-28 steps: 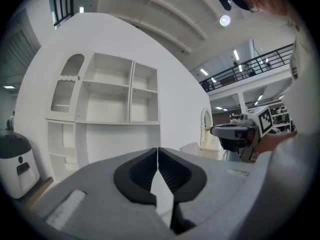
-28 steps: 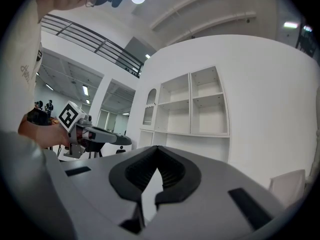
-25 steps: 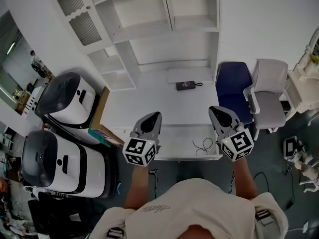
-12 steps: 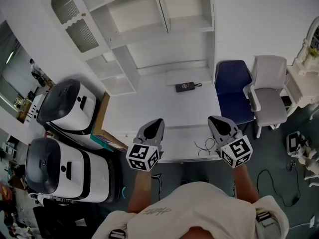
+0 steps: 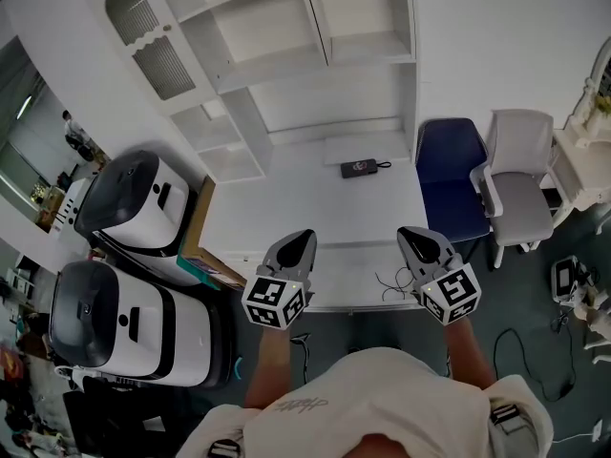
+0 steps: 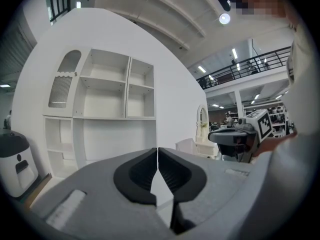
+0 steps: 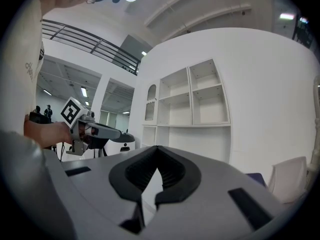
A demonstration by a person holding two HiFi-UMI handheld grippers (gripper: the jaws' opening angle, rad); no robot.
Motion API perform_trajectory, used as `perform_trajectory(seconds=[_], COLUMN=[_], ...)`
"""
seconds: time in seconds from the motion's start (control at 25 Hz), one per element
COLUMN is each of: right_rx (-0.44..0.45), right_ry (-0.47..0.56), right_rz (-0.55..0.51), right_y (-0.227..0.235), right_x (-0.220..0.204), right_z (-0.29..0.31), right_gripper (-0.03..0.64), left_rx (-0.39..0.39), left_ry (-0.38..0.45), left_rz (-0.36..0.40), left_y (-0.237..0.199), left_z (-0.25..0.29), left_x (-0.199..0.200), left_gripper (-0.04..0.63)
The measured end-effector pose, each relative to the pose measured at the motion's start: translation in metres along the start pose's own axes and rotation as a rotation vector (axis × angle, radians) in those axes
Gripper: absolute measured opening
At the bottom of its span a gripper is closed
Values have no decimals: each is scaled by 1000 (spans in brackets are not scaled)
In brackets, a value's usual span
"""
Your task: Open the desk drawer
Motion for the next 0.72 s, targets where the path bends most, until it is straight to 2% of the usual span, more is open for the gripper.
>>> perform_trajectory(seconds=[0.2, 0.72], right_rx=[-7, -16], right_ry=[25, 62], right_rz=[-40, -24], right_y=[7, 8], right_x=[14, 26], right_z=[2, 4], right_gripper=[2, 2], left_rx=[-13, -29], left_ry=[12, 19], left_rz=[6, 16], left_y=[2, 2], left_z=[2, 8], left_x=[5, 8], left_gripper=[18, 18])
Point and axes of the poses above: the fingertips, and each gripper's own axes: z forward along the fingers, y to its right, x out of its top, the point moved 3 cm from there along -z, backward along the fingers, and after that the axes turned 8 degrees about y, right-handed, at the moved point
